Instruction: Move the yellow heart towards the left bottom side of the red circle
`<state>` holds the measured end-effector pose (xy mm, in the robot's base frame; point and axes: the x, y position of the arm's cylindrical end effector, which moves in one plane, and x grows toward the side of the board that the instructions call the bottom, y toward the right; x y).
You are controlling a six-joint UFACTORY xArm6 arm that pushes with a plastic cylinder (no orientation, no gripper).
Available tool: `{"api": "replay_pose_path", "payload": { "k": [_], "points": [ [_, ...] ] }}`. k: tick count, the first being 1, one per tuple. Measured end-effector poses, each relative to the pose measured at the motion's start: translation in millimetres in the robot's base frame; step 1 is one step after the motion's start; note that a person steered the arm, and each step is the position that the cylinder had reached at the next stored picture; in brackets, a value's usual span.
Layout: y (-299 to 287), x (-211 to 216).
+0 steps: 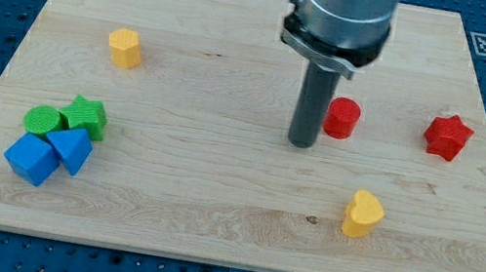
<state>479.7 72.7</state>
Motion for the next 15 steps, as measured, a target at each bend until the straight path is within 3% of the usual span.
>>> {"api": "replay_pose_path", "payload": {
  "k": [4,6,11,12,14,15],
  "points": [
    [104,48],
    [122,118],
    [49,114],
    [38,94],
    [91,96],
    [98,74]
  ]
}}
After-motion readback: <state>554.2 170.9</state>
